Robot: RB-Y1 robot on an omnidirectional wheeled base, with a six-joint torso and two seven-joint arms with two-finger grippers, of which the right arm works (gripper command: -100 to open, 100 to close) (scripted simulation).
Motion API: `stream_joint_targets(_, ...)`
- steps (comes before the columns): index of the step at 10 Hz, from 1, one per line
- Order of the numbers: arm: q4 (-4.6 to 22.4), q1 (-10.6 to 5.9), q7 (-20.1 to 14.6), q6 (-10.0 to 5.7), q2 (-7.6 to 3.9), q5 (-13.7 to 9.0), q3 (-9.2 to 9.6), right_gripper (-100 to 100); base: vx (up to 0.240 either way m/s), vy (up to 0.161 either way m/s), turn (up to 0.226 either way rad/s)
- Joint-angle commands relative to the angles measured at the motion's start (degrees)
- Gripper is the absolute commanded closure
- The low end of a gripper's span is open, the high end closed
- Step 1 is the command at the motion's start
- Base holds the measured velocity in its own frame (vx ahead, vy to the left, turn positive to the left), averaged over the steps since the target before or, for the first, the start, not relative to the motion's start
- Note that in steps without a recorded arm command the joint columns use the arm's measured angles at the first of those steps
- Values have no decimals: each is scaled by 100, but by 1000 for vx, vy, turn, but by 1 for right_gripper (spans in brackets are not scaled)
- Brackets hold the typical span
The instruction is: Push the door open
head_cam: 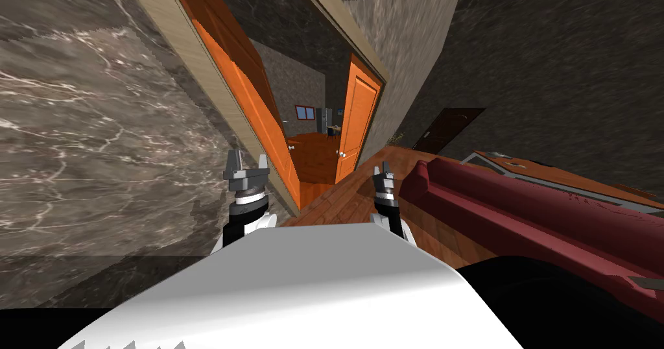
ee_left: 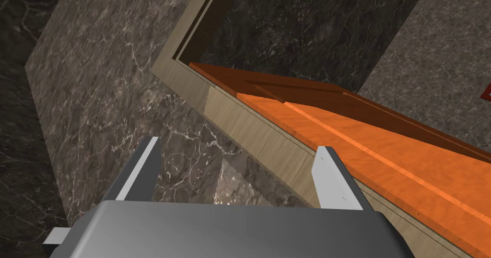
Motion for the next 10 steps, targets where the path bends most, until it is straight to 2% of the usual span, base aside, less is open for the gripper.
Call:
stream_joint_targets(1,150,-53,167,-37,-57,3,63,-100,64,-44,0)
stream_joint_targets(5,596,-211,665,-146,-193,13,252,-100,144,-59,19)
stream_joint_targets(10,1046,-371,1167,-257,-304,22,443,-100,82,-59,12)
